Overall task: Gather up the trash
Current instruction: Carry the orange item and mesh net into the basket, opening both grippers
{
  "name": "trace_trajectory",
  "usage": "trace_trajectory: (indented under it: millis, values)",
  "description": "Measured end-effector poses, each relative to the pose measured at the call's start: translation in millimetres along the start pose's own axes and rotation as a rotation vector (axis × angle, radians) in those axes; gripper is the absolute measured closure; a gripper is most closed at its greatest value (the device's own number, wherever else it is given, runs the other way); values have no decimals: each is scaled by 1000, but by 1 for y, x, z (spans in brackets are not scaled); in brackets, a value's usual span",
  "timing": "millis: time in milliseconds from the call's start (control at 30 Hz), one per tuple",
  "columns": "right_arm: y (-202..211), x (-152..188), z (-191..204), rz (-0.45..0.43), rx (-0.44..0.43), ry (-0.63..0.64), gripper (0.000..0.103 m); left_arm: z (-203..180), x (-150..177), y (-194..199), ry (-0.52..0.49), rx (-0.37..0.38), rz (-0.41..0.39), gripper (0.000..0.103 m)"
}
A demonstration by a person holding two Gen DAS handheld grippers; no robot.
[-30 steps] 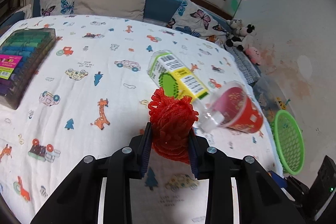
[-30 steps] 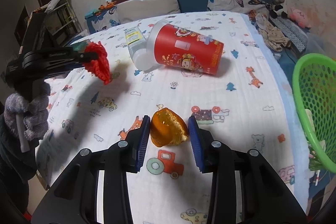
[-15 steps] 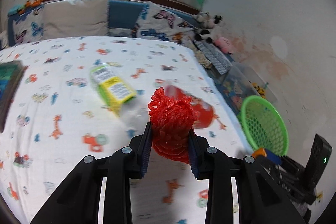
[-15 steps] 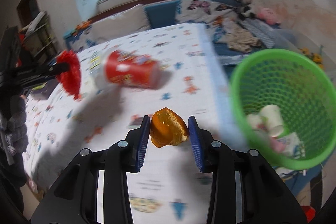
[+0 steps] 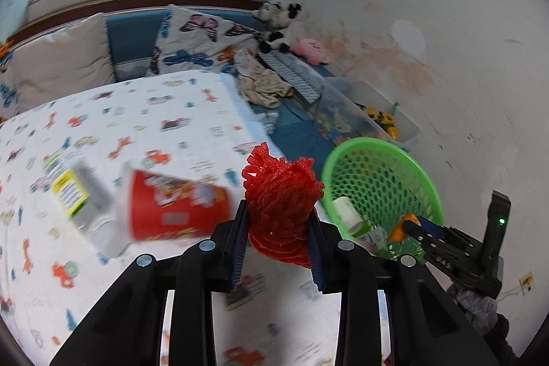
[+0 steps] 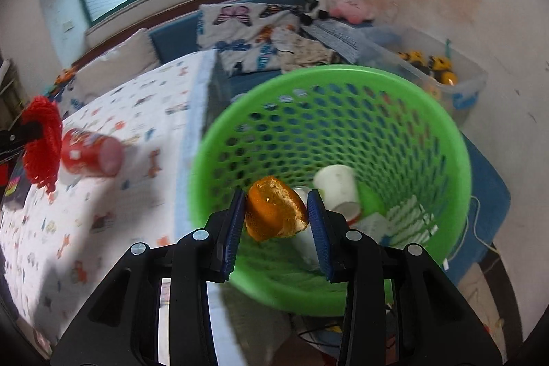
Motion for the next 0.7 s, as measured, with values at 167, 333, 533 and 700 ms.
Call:
trace_trajectory:
  millis: [167, 333, 533, 700]
  values:
    - [-3, -3, -21, -4, 6, -48, 62, -38, -11, -20, -58, 11, 25, 73]
    - [4, -5, -35, -22, -2, -78, 59, -71, -20, -39, -116, 17, 47, 73]
    - [20, -2, -45, -48, -8, -91, 59, -108, -24, -68, -171, 34, 85, 73]
    - [30, 3, -51, -64, -12, -104, 57, -127, -20, -95, -198, 31, 132, 73]
Point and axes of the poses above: each gripper's, at about its wrist camera, not at the fingertips, and y roughly against the way its jaws point, z to its left, x to its underside, the point moved 8 cm from there along -y, roughly the way its jaws point, and after that the axes turned 12 degrees about z, right-handed, at the moved point
